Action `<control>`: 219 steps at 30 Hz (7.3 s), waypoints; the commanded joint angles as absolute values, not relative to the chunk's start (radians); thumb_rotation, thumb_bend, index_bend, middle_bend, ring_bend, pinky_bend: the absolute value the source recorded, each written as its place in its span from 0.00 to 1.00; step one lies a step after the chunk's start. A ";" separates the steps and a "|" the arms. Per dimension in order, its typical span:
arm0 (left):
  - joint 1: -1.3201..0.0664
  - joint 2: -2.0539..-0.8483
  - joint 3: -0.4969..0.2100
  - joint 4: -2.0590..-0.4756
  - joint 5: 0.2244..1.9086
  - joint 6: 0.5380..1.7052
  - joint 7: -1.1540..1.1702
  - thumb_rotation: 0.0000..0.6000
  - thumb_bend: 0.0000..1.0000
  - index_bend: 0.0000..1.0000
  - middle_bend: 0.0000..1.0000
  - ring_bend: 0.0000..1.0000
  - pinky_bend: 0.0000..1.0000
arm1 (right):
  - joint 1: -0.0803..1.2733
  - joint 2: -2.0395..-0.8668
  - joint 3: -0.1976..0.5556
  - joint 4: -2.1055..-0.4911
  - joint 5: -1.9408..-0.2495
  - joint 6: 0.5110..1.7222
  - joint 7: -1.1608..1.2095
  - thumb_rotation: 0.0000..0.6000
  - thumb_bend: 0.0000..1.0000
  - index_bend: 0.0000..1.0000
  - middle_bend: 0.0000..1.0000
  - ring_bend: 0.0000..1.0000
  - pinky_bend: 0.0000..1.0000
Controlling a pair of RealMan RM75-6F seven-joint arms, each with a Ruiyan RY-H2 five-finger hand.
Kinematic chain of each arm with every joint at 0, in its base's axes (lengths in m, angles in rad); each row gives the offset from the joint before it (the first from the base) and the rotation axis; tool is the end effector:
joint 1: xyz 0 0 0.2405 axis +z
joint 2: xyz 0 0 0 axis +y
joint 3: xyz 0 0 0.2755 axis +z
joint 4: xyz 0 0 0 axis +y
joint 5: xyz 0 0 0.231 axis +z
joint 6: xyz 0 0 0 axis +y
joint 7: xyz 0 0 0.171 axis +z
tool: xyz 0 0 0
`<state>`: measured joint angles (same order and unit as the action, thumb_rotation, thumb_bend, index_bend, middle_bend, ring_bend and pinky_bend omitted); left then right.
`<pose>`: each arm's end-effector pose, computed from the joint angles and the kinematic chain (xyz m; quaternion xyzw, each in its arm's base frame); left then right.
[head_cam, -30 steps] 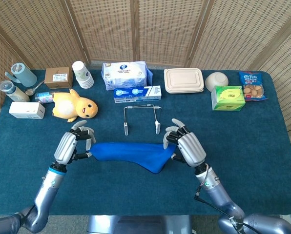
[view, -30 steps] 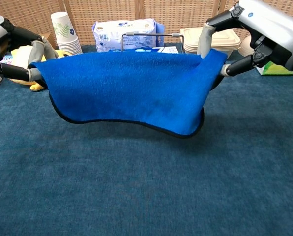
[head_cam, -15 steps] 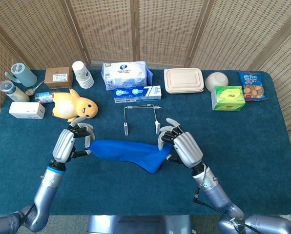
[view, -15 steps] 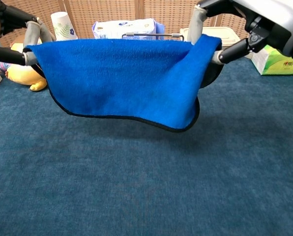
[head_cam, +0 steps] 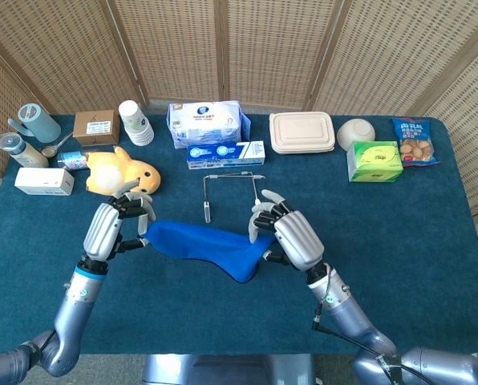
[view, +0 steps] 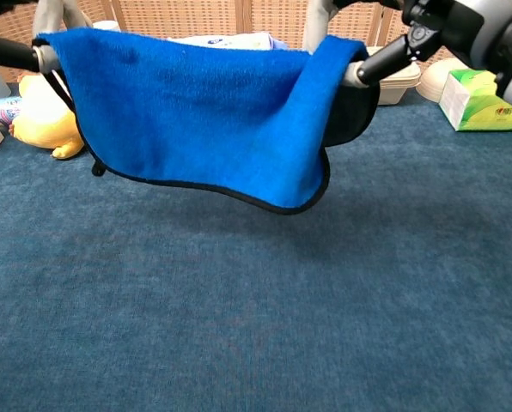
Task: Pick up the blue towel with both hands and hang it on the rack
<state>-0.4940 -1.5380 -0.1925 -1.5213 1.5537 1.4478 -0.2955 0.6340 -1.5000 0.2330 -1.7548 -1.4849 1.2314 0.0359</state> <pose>-0.1604 0.3302 0.0357 -0.5395 -0.4164 -0.6621 0.3118 -0.0721 -0.3288 0.0170 0.6308 -0.3991 0.6130 0.2589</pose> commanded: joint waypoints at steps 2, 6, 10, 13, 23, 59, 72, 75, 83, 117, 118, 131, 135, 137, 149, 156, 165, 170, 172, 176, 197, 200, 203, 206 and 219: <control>-0.503 -1.523 -0.219 -1.539 1.526 1.434 -0.285 1.00 0.49 0.80 0.62 0.40 0.17 | 0.661 -1.498 0.261 -1.758 -1.457 1.198 0.024 1.00 0.43 0.98 0.53 0.31 0.15; -0.524 -1.500 -0.266 -1.553 1.482 1.405 -0.281 1.00 0.49 0.80 0.62 0.40 0.17 | 0.707 -1.500 0.309 -1.738 -1.414 1.150 0.010 1.00 0.43 0.98 0.53 0.31 0.15; -0.541 -1.487 -0.294 -1.562 1.462 1.389 -0.269 1.00 0.49 0.80 0.63 0.40 0.17 | 0.731 -1.499 0.336 -1.724 -1.381 1.127 0.007 1.00 0.43 0.98 0.53 0.31 0.15; -0.557 -1.482 -0.319 -1.570 1.440 1.376 -0.264 1.00 0.49 0.80 0.63 0.40 0.17 | 0.749 -1.498 0.355 -1.710 -1.361 1.113 0.009 1.00 0.43 0.98 0.53 0.31 0.15; -0.612 -1.491 -0.388 -1.575 1.355 1.320 -0.245 1.00 0.49 0.80 0.63 0.40 0.17 | 0.801 -1.490 0.410 -1.653 -1.296 1.070 0.028 1.00 0.43 0.98 0.53 0.31 0.15; -0.878 -1.656 -0.561 -1.321 1.086 1.139 -0.209 1.00 0.49 0.80 0.63 0.40 0.15 | 0.997 -1.479 0.486 -1.298 -1.181 0.902 0.122 1.00 0.43 0.98 0.53 0.31 0.15; -0.894 -1.686 -0.538 -1.243 1.084 1.121 -0.251 1.00 0.49 0.80 0.63 0.40 0.15 | 0.998 -1.492 0.443 -1.281 -1.180 0.910 0.125 1.00 0.43 0.98 0.53 0.31 0.15; -0.889 -1.690 -0.529 -1.236 1.083 1.121 -0.258 1.00 0.49 0.80 0.63 0.40 0.15 | 0.994 -1.497 0.433 -1.282 -1.180 0.917 0.125 1.00 0.43 0.98 0.53 0.31 0.15; -0.872 -1.702 -0.506 -1.211 1.080 1.116 -0.277 1.00 0.49 0.80 0.63 0.40 0.15 | 0.994 -1.512 0.411 -1.274 -1.181 0.915 0.121 1.00 0.43 0.98 0.53 0.31 0.15; -0.835 -1.728 -0.460 -1.172 1.110 1.105 -0.317 1.00 0.48 0.80 0.63 0.40 0.13 | 0.973 -1.525 0.366 -1.267 -1.197 0.926 0.116 1.00 0.42 0.97 0.52 0.28 0.15; -0.834 -1.728 -0.459 -1.172 1.109 1.105 -0.317 1.00 0.48 0.80 0.63 0.40 0.13 | 0.973 -1.526 0.365 -1.266 -1.197 0.925 0.114 1.00 0.42 0.97 0.52 0.28 0.15; -0.830 -1.723 -0.465 -1.172 1.115 1.104 -0.323 1.00 0.48 0.80 0.63 0.39 0.13 | 0.979 -1.532 0.370 -1.255 -1.190 0.923 0.099 1.00 0.42 0.97 0.52 0.28 0.15; -0.835 -1.727 -0.467 -1.173 1.116 1.101 -0.321 1.00 0.48 0.80 0.63 0.39 0.13 | 0.978 -1.531 0.370 -1.248 -1.190 0.923 0.098 1.00 0.42 0.97 0.52 0.28 0.15; -0.838 -1.730 -0.467 -1.174 1.117 1.101 -0.318 1.00 0.48 0.80 0.63 0.39 0.13 | 0.975 -1.527 0.369 -1.247 -1.189 0.923 0.099 1.00 0.42 0.97 0.52 0.28 0.15; -0.856 -1.753 -0.470 -1.169 1.116 1.098 -0.297 1.00 0.48 0.80 0.63 0.39 0.13 | 0.959 -1.508 0.366 -1.239 -1.186 0.928 0.104 1.00 0.42 0.97 0.52 0.28 0.15; -0.860 -1.756 -0.475 -1.163 1.113 1.098 -0.293 1.00 0.48 0.80 0.63 0.39 0.13 | 0.959 -1.512 0.366 -1.229 -1.187 0.924 0.111 1.00 0.42 0.97 0.52 0.28 0.15; -0.855 -1.755 -0.473 -1.159 1.111 1.095 -0.297 1.00 0.48 0.80 0.63 0.39 0.13 | 0.961 -1.519 0.365 -1.219 -1.185 0.921 0.108 1.00 0.42 0.97 0.52 0.28 0.15; -0.854 -1.758 -0.471 -1.155 1.110 1.092 -0.300 1.00 0.48 0.80 0.63 0.39 0.13 | 0.962 -1.523 0.363 -1.215 -1.184 0.919 0.107 1.00 0.42 0.97 0.52 0.28 0.15; -0.856 -1.759 -0.472 -1.152 1.111 1.092 -0.301 1.00 0.48 0.80 0.63 0.39 0.13 | 0.962 -1.525 0.363 -1.212 -1.185 0.919 0.107 1.00 0.42 0.97 0.52 0.28 0.15; -0.857 -1.759 -0.473 -1.149 1.113 1.093 -0.303 1.00 0.48 0.80 0.63 0.39 0.13 | 0.964 -1.526 0.365 -1.211 -1.185 0.919 0.108 1.00 0.42 0.96 0.52 0.28 0.15; -0.830 -1.673 -0.363 -1.137 1.201 1.083 -0.149 1.00 0.47 0.04 0.00 0.00 0.00 | 0.990 -1.492 0.304 -1.205 -1.205 0.860 -0.065 1.00 0.22 0.23 0.23 0.02 0.02; -0.823 -1.658 -0.335 -1.131 1.225 1.091 -0.105 1.00 0.47 0.04 0.00 0.00 0.00 | 0.995 -1.493 0.280 -1.195 -1.220 0.853 -0.111 1.00 0.20 0.20 0.21 0.00 0.01; -0.817 -1.656 -0.333 -1.135 1.225 1.095 -0.105 1.00 0.47 0.04 0.00 0.00 0.00 | 0.997 -1.496 0.272 -1.190 -1.225 0.852 -0.128 1.00 0.18 0.19 0.20 0.00 0.01; -0.814 -1.652 -0.331 -1.138 1.228 1.097 -0.103 1.00 0.47 0.02 0.00 0.00 0.00 | 0.998 -1.496 0.270 -1.186 -1.230 0.856 -0.136 1.00 0.16 0.19 0.20 0.00 0.01; -0.810 -1.597 -0.298 -1.176 1.237 1.076 0.020 1.00 0.34 0.00 0.00 0.00 0.00 | 0.999 -1.486 0.242 -1.168 -1.274 0.872 -0.189 1.00 0.10 0.15 0.18 0.00 0.00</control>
